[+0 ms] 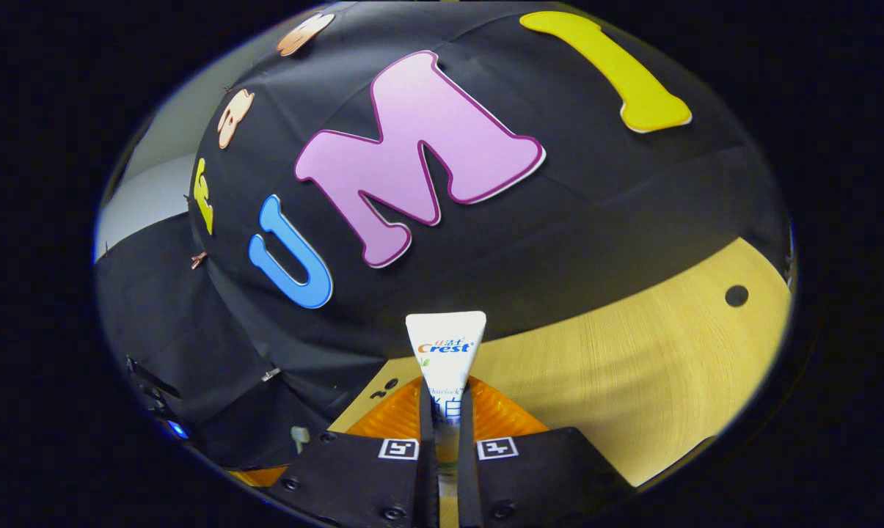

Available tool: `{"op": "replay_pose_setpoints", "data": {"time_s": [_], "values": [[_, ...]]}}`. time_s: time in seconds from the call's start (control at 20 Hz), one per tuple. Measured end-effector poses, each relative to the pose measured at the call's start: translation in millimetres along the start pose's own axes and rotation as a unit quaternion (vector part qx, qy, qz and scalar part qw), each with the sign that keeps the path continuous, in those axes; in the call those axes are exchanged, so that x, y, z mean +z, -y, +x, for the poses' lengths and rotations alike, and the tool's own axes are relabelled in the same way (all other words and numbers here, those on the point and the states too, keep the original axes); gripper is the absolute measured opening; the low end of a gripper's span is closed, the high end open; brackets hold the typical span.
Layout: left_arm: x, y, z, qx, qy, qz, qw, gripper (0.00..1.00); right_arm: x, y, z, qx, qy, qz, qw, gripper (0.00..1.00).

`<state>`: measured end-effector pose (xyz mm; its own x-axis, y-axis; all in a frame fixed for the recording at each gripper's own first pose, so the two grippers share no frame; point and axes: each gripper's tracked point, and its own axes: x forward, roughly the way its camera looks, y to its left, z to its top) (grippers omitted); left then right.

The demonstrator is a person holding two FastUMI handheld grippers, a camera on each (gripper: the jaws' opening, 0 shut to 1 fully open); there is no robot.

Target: Put the toothbrush and toothpaste on the desktop into the cup, then pick up the cup and place it on the coaster on the desktop.

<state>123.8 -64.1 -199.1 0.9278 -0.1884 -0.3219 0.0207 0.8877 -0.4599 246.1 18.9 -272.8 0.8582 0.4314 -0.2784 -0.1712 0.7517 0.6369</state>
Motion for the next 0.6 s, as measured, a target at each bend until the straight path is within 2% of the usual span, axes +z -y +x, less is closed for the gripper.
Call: {"op": "replay_pose_setpoints", "data": {"time_s": [0.05,0.25,0.4,0.45,0.5,0.6], "values": [[1,-2,0,-0.001,0.003,0.000,1.000,0.06,5,2,14,0.001,0.009,-0.008,1.000,0.13],[9,-3,11,0.010,0.020,-0.004,1.000,0.06,-5,17,59,-0.002,0.015,-0.044,0.999,0.13],[14,-3,21,0.012,0.033,-0.015,0.999,0.06,-38,30,79,-0.009,-0.013,-0.066,0.998,0.13],[15,-2,24,0.013,0.036,-0.017,0.999,0.11,-48,33,80,-0.009,-0.023,-0.077,0.997,0.13],[15,-2,27,0.014,0.039,-0.017,0.999,0.06,-57,34,83,-0.007,-0.034,-0.089,0.995,0.14],[18,0,33,0.014,0.044,-0.014,0.999,0.06,-74,36,85,-0.005,-0.050,-0.109,0.993,0.14]]}}
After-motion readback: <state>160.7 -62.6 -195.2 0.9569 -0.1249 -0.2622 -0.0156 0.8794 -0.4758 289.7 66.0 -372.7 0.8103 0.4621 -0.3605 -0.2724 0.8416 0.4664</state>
